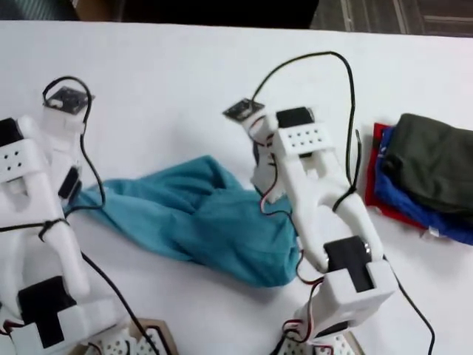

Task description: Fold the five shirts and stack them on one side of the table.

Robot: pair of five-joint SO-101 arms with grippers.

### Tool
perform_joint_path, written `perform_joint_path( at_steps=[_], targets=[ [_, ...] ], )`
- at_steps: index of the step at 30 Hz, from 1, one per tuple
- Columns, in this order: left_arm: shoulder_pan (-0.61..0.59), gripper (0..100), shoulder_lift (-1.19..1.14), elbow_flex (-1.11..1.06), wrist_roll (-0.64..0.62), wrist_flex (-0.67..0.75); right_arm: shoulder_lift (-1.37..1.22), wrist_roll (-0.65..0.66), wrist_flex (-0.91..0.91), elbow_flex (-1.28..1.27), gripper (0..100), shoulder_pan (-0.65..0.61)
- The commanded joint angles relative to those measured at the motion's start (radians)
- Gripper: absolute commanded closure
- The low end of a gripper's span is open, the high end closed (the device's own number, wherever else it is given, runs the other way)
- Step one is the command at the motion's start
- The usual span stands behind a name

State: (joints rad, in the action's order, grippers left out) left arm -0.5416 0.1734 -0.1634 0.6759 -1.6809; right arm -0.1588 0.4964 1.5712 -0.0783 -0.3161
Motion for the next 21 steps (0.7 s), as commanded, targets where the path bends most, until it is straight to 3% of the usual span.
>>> perform_joint_path(
  at_steps=[1,7,21],
  targets=[
    [0.008,96,0.035,0.002,0.011,0.009,-0.027,-0.032,-0.022,0.038,77.6,-0.002],
    [0.008,96,0.035,0.002,0.012,0.009,-0.142,-0.061,-0.028,0.044,77.6,-0.007],
    [0.008,96,0.035,0.002,0.012,0.011,-0.151,-0.058,-0.021,0.031,77.6,0.004]
  ],
)
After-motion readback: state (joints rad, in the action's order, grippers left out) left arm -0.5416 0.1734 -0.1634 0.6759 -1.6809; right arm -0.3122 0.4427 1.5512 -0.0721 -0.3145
